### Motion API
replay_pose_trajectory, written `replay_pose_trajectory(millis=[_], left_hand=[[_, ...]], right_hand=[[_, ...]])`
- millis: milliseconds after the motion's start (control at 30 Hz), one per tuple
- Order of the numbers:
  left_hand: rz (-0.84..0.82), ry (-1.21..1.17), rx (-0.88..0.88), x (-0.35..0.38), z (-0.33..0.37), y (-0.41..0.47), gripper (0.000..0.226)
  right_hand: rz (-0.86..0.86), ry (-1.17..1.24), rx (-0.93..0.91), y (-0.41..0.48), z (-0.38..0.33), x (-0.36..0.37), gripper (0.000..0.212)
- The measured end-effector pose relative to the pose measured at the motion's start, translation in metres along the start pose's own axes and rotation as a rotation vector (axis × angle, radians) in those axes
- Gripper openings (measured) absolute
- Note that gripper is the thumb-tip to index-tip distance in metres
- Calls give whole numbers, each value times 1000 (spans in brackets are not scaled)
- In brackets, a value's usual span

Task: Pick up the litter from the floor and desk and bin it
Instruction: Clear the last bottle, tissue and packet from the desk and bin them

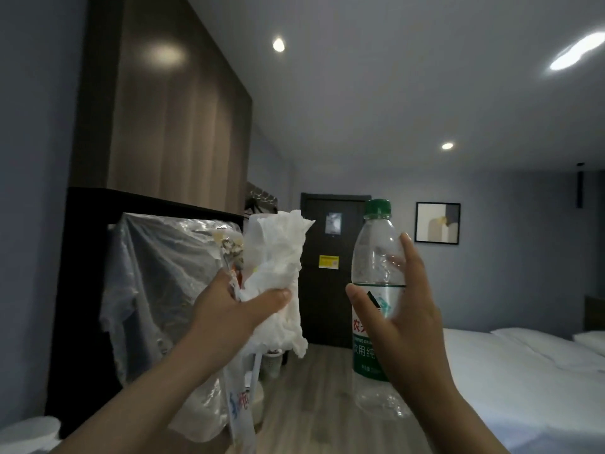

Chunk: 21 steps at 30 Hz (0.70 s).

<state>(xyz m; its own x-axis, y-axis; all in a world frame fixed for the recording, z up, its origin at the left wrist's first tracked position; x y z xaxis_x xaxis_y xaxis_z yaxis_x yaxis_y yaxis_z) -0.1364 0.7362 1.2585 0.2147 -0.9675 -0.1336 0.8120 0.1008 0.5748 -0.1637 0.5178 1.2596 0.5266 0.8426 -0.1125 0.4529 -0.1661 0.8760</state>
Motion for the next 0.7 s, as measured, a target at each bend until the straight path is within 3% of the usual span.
replay_pose_trajectory(millis=[200,500,700], left_hand=[[-90,-31,48,29,-38,63,58],[-192,-74,100,88,-100,143,13],[-225,-103,59,168,-151,199,21]], right_hand=[[12,-120,20,29,43,17,89],[61,-183,89,67,133,44,87],[73,-185,97,98,233,47,88]])
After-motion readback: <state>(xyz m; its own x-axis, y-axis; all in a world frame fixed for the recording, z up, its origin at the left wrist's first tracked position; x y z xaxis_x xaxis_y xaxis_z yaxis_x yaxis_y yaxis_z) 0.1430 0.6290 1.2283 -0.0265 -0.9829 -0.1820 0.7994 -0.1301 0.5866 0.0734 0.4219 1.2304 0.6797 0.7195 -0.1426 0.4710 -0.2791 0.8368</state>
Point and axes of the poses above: each hand's wrist, its own y-axis towards the middle knuckle, its own x-axis out of the palm, z = x × y, the point moved 3 cm from there along y, towards the middle knuckle, and after that the axes turned 4 degrees about y, right-handed, at the moved point
